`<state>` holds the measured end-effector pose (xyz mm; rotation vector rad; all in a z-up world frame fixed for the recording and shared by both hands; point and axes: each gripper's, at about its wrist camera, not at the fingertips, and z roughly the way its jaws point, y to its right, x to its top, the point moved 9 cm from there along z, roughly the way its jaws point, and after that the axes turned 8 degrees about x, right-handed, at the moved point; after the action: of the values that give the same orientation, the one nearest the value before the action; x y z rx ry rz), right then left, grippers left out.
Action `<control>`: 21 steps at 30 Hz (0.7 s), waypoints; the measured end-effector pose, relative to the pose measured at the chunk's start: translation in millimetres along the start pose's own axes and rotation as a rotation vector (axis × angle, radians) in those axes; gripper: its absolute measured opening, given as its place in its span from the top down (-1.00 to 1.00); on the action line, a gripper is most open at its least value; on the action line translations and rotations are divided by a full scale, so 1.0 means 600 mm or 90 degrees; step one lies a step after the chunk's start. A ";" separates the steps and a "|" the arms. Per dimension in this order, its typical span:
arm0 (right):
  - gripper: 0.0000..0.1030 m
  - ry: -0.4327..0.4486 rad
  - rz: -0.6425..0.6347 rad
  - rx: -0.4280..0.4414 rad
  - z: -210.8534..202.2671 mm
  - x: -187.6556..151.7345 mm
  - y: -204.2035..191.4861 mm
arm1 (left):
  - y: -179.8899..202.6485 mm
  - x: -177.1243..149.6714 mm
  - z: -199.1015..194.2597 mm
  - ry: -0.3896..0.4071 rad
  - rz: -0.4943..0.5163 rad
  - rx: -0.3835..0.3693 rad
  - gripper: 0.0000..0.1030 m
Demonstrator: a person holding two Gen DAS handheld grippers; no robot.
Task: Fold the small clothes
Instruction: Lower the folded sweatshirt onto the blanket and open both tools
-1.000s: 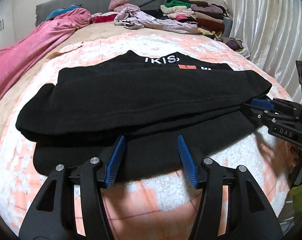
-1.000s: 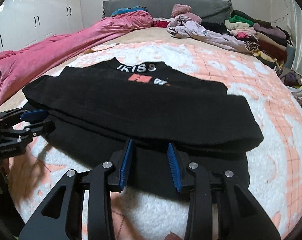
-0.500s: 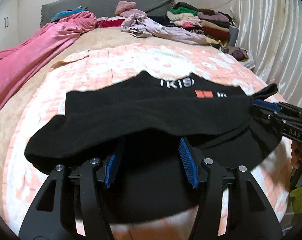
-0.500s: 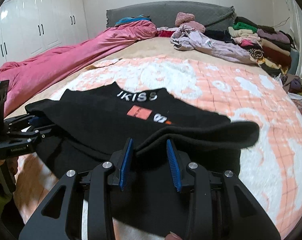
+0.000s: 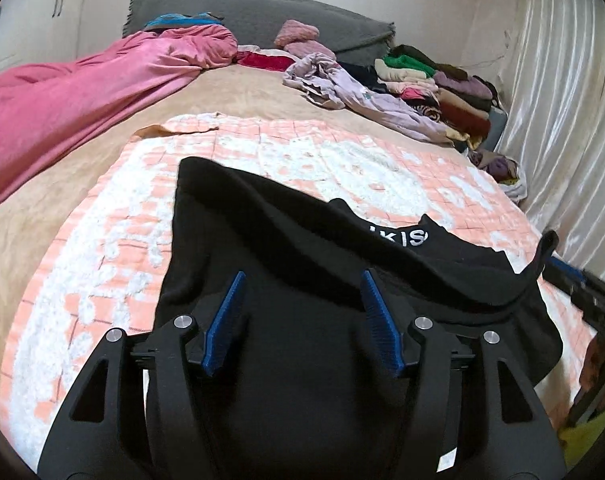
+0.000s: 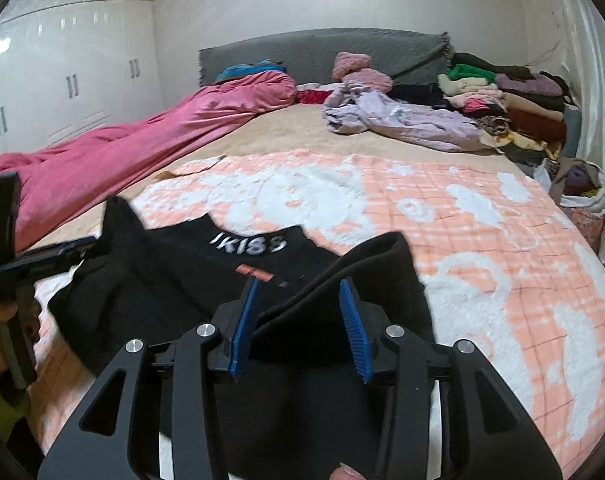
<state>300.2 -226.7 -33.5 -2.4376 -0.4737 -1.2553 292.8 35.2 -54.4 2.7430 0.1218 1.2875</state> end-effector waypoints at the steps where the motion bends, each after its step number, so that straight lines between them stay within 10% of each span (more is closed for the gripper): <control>1: 0.22 -0.006 -0.011 0.007 0.001 -0.008 -0.009 | -0.003 -0.001 0.001 0.000 -0.001 0.002 -0.01; 11: 0.07 -0.123 -0.064 0.012 0.071 -0.057 -0.041 | -0.018 -0.030 0.013 -0.021 -0.002 0.009 -0.07; 21: -0.06 -0.081 0.002 0.004 0.106 0.020 0.008 | -0.023 -0.056 0.009 -0.025 0.001 0.008 -0.11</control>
<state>354.1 -200.3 -58.7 -2.5219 -0.5070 -1.1009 275.3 44.4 -85.5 2.7782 0.1258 1.2357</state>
